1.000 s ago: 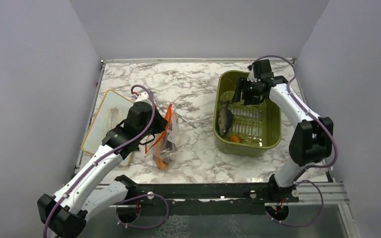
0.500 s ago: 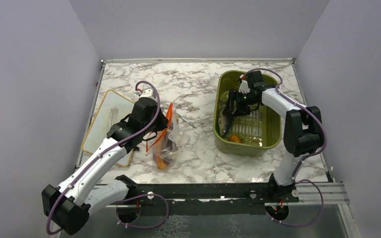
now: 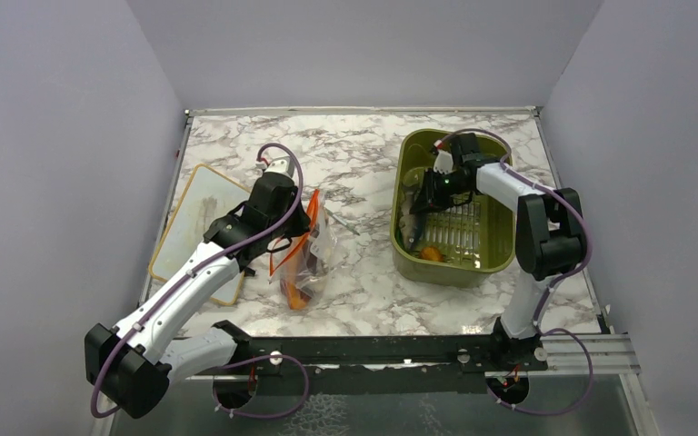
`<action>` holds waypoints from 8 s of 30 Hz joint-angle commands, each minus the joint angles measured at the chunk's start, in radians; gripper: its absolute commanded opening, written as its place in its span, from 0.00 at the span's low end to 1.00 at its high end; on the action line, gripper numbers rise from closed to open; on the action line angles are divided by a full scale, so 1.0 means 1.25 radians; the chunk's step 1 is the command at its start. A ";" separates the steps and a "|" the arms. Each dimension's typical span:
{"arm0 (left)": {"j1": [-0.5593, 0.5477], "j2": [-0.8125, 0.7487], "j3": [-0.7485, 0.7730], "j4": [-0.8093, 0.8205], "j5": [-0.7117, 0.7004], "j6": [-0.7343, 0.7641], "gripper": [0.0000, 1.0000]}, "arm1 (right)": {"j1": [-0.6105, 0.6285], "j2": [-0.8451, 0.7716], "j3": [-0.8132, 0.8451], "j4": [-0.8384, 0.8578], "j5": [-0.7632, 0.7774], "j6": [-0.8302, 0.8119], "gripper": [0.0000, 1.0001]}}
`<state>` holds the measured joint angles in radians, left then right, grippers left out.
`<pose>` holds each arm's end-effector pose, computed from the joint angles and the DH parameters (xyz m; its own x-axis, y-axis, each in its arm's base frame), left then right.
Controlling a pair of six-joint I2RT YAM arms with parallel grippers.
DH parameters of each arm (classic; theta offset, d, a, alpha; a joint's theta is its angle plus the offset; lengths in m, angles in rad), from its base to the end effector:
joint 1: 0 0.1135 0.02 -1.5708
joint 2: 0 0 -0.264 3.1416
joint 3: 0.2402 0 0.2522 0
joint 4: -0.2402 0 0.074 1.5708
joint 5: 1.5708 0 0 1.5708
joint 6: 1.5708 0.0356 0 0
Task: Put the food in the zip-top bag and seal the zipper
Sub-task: Pick up the fake fish from the bin, then place the fake fish in the zipper food storage bag.
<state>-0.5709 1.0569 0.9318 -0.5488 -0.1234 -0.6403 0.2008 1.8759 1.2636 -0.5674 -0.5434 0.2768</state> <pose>0.1927 -0.1185 0.3041 -0.6931 -0.2595 -0.6725 0.0515 0.9128 -0.4052 0.3629 0.0926 0.1770 -0.9709 0.0411 -0.2361 -0.1024 0.8194 0.5640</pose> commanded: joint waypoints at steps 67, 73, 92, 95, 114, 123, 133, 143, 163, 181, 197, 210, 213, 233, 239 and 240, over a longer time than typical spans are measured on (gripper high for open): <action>-0.002 -0.179 -0.036 0.260 0.139 -0.125 0.00 | 0.425 -0.622 -0.248 0.782 0.208 0.172 0.01; -0.002 -0.142 0.013 0.252 0.164 -0.138 0.00 | 0.449 -0.608 -0.264 0.823 0.204 0.180 0.01; -0.002 -0.139 0.057 0.258 0.156 -0.171 0.00 | 0.644 -0.508 -0.205 0.600 0.639 0.156 0.01; -0.002 -0.139 0.061 0.251 0.156 -0.169 0.00 | 0.656 -0.510 -0.208 0.574 0.666 0.168 0.01; -0.002 -0.142 0.070 0.257 0.147 -0.208 0.00 | 0.690 -0.550 -0.250 0.608 0.734 0.164 0.01; -0.002 -0.166 0.059 0.260 0.084 -0.252 0.00 | 0.762 -0.504 -0.209 0.532 0.861 0.214 0.01; -0.002 -0.189 0.020 0.267 0.058 -0.285 0.00 | 0.792 -0.438 -0.108 0.350 0.927 0.359 0.01; -0.002 -0.198 -0.004 0.293 0.060 -0.281 0.00 | 0.817 -0.419 -0.109 0.302 0.894 0.420 0.01; -0.002 -0.206 -0.044 0.298 0.045 -0.274 0.00 | 0.835 -0.423 -0.048 0.193 0.846 0.489 0.01; -0.002 -0.205 -0.047 0.315 0.063 -0.285 0.00 | 0.837 -0.288 0.047 0.055 0.861 0.532 0.01; -0.002 -0.233 -0.077 0.314 0.074 -0.319 0.00 | 0.838 -0.239 0.082 0.024 0.888 0.543 0.15; -0.002 -0.227 -0.079 0.265 0.054 -0.256 0.00 | 0.838 -0.430 0.060 0.060 0.644 0.220 0.55; -0.002 -0.228 -0.084 0.260 0.052 -0.241 0.00 | 0.836 -0.500 0.034 0.055 0.613 0.120 0.54; -0.002 -0.259 -0.092 0.232 0.035 -0.224 0.00 | 0.625 -0.538 -0.084 -0.244 0.688 -0.023 0.63; -0.002 -0.270 -0.104 0.219 0.026 -0.226 0.00 | 0.570 -0.472 -0.121 -0.173 0.595 -0.091 0.61; -0.002 -0.273 -0.107 0.217 0.022 -0.227 0.00 | 0.563 -0.463 -0.128 -0.163 0.578 -0.094 0.59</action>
<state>-0.5716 0.7399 0.8143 -0.2710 -0.0624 -0.9283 0.9337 1.2572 1.1336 -0.8516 0.2874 0.2283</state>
